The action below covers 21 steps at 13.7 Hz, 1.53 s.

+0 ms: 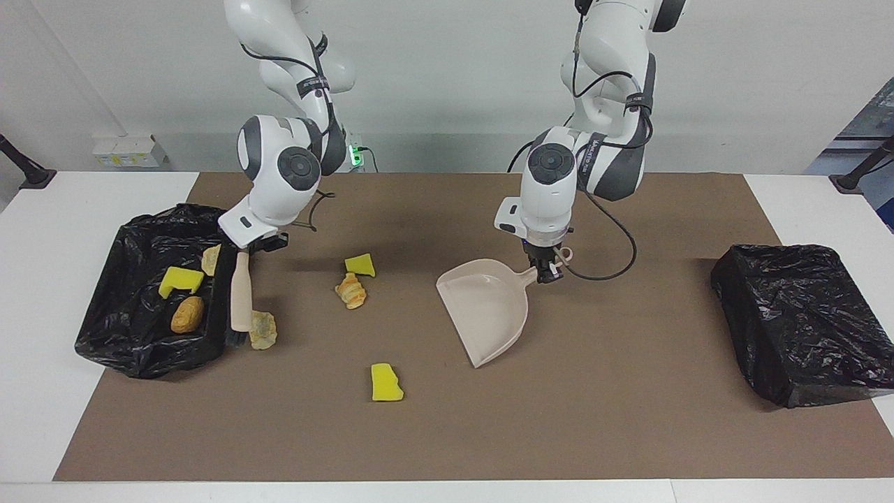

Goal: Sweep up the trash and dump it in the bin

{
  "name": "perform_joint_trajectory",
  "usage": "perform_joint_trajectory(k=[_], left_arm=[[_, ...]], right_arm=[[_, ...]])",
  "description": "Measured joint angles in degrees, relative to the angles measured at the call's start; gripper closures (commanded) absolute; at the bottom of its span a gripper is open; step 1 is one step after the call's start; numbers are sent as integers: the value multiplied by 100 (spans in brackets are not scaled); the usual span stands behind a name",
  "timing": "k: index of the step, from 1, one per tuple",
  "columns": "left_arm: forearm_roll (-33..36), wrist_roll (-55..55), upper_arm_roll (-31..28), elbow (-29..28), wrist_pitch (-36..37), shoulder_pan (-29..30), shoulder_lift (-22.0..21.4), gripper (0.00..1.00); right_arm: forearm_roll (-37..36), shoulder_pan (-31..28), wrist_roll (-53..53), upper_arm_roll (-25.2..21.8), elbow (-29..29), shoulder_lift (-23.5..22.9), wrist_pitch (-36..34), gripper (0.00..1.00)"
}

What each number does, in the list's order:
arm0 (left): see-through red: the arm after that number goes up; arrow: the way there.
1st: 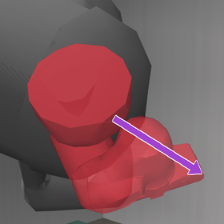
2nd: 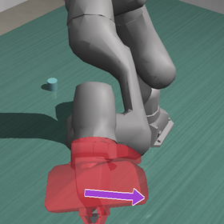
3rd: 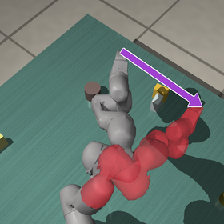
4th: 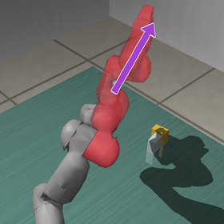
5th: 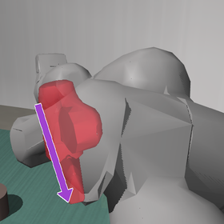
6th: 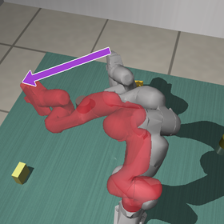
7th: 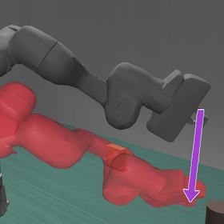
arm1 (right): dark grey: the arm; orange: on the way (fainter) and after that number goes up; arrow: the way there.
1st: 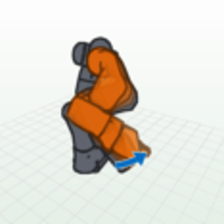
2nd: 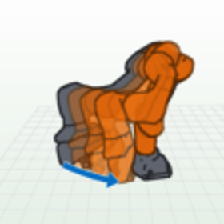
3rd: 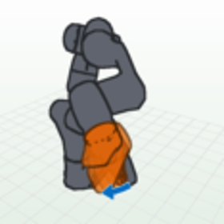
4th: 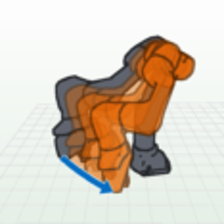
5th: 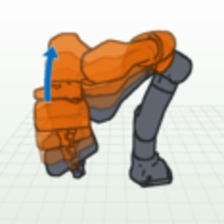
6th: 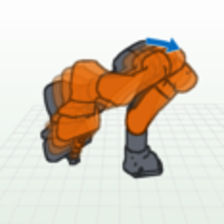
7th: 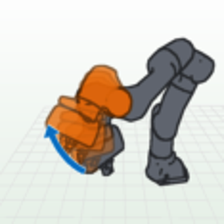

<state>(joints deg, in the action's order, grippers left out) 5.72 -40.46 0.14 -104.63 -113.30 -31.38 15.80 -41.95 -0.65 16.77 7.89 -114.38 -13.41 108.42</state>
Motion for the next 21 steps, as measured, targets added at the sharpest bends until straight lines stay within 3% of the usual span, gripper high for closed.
perform_joint_trajectory(k=[5, 11, 21], left_arm=[[0, 0, 36, -21, 11, -127, -31, 100], [12, 260, 42, -36, 204, -308, -85, 100], [82, 439, 44, -450, 300, -502, -378, 100]], right_arm=[[1176, 57, -4, 66, 15, -115, -49, 100], [2751, 605, 12, 89, 71, -25, -365, 100], [4894, 959, 519, 92, 82, -21, -146, 100]])
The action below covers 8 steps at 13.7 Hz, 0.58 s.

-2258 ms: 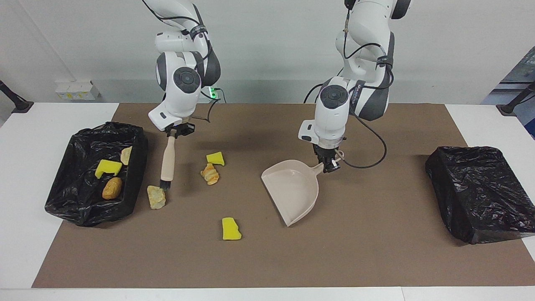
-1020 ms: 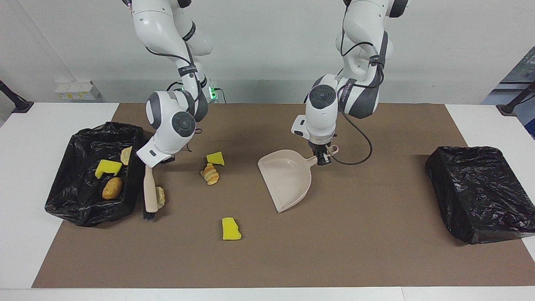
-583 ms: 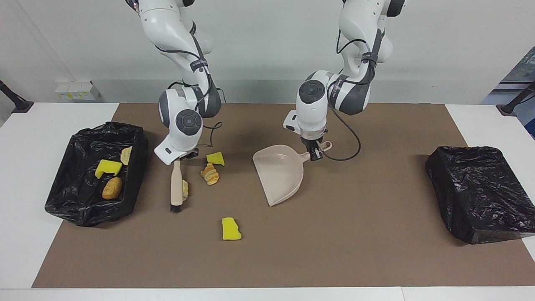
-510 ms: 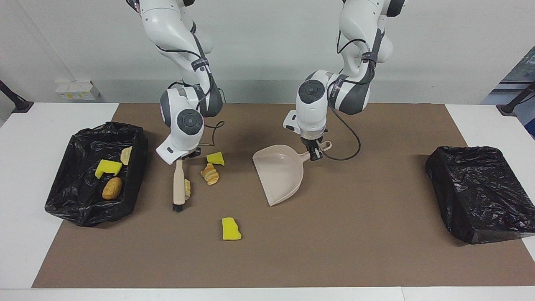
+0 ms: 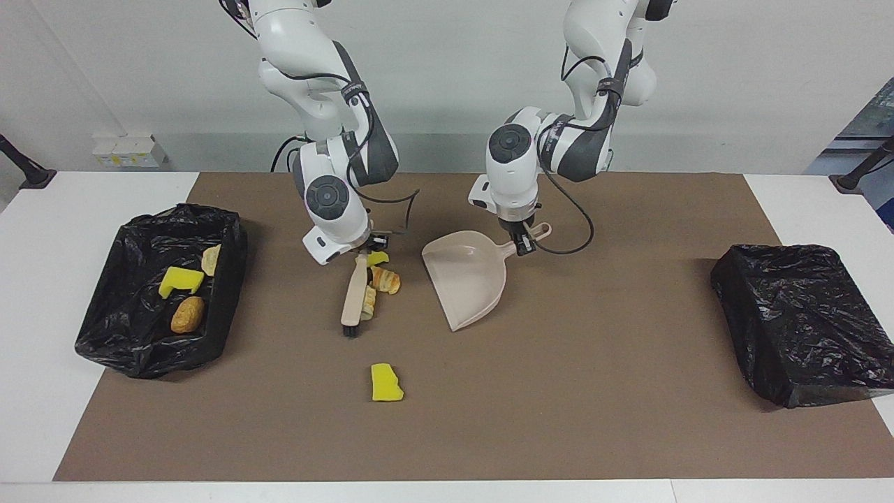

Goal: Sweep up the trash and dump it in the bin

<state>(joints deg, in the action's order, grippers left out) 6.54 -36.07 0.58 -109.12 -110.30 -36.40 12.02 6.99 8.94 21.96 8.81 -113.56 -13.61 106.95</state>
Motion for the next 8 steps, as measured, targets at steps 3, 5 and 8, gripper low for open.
perform_joint_trajectory(k=[3, 5, 8], left_arm=[[7, 10, 0, -67, 0, -31, -34, 100], [8, 11, -2, -129, 0, -58, -74, 100], [15, 14, 3, -224, -2, -85, -140, 100]], right_arm=[[510, 327, 3, 40, 4, 0, 85, 100], [1006, 568, -127, 89, 5, -1, 197, 100], [2204, 605, -1066, 98, 21, 1, 231, 100]])
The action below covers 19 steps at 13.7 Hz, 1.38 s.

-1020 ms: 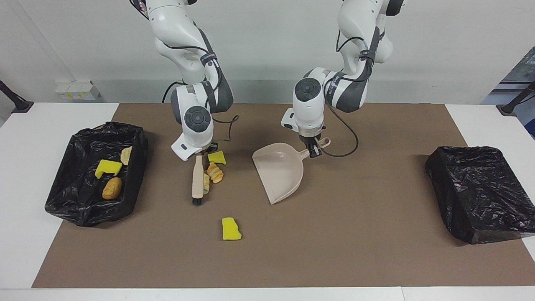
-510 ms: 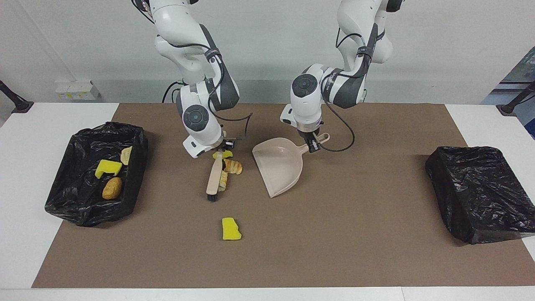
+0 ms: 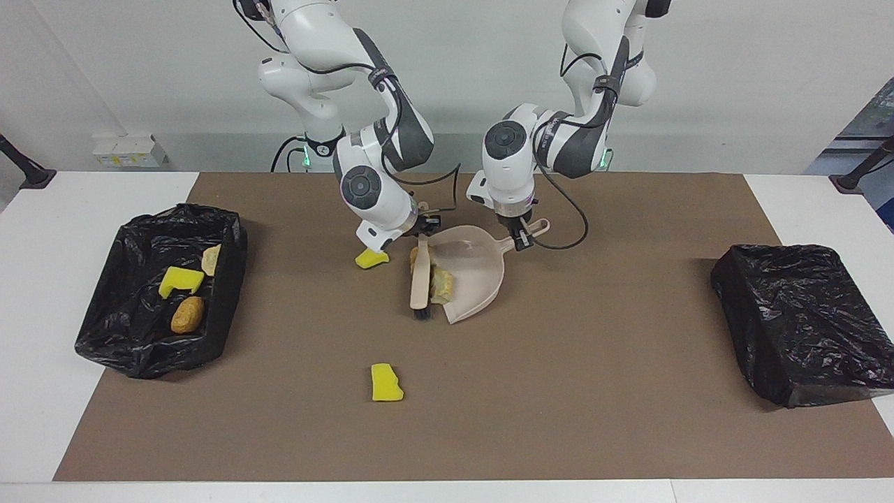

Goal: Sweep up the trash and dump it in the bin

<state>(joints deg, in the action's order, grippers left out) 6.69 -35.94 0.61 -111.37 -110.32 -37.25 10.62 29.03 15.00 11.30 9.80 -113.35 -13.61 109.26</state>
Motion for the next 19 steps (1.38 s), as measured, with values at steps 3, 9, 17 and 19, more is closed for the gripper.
perform_joint_trajectory(k=[3, 9, 17, 19], left_arm=[[0, 0, -8, -17, -12, 1, -8, 100], [1, -1, -15, -32, -38, 2, -8, 100], [80, -240, -1, -32, -50, -1, -19, 100], [84, -353, 0, -43, -50, -2, -22, 100]], right_arm=[[250, -184, -286, -26, 108, 154, -86, 100], [-1251, -926, -359, -138, 261, 725, -1326, 100], [-2132, -1387, -194, -111, -1923, 1908, -789, 100], [-2132, -1195, 416, -96, -2254, 2169, -733, 100]])
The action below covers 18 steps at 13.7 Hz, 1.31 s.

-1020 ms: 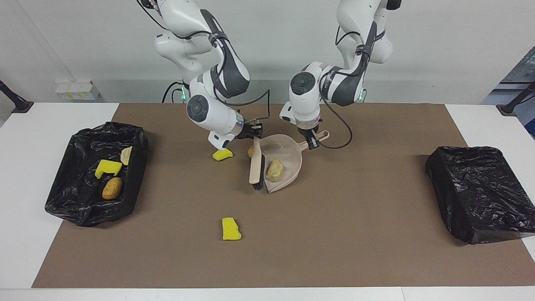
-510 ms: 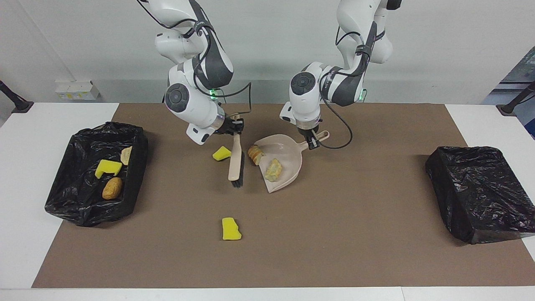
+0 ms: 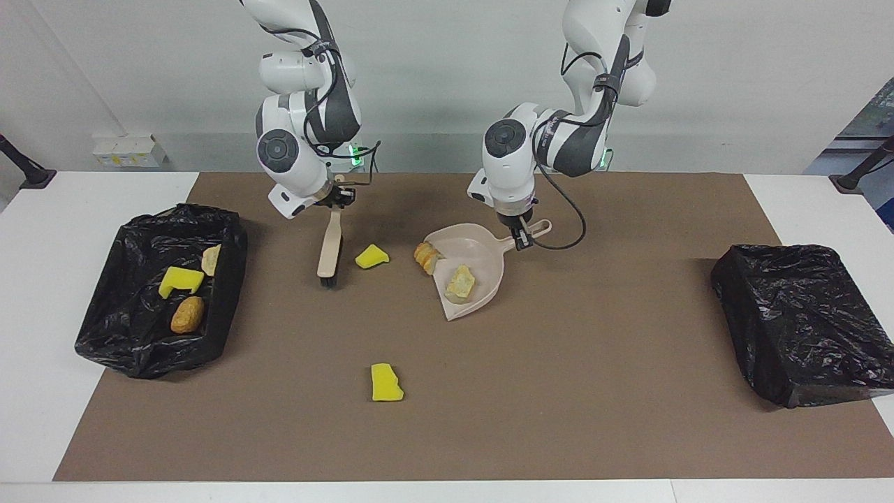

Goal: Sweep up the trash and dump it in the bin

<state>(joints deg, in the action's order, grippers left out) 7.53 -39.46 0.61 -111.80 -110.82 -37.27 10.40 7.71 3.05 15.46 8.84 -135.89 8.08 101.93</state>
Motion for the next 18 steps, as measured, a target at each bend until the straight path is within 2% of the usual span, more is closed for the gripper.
perform_joint_trajectory(k=[3, 6, 9, 11, 13, 15, 18], left_arm=[[5, -27, 3, -53, 0, -49, -29, 100], [40, -41, 3, -102, -4, -75, -73, 100], [45, -69, -9, -111, -16, -73, -74, 100], [45, -112, -26, -116, -20, -61, -74, 100], [46, -257, -65, -123, -27, -46, -74, 100], [46, -348, -73, -136, -52, -10, -74, 100], [46, -414, -72, -176, -206, 44, -74, 100]], right_arm=[[7, 901, 1280, 39, -179, -109, 579, 100], [10, 1396, 1648, 68, 90, -592, 987, 100], [240, 1648, 1539, 77, 887, -1183, 995, 100], [815, 1955, 1400, 95, 1247, -1384, 999, 100], [1610, 2084, 1071, 108, 1436, -1486, 1001, 100], [2095, 2067, 740, 97, 1473, -1499, 1001, 100], [2111, 1939, 505, 28, 1519, -1468, 826, 100]])
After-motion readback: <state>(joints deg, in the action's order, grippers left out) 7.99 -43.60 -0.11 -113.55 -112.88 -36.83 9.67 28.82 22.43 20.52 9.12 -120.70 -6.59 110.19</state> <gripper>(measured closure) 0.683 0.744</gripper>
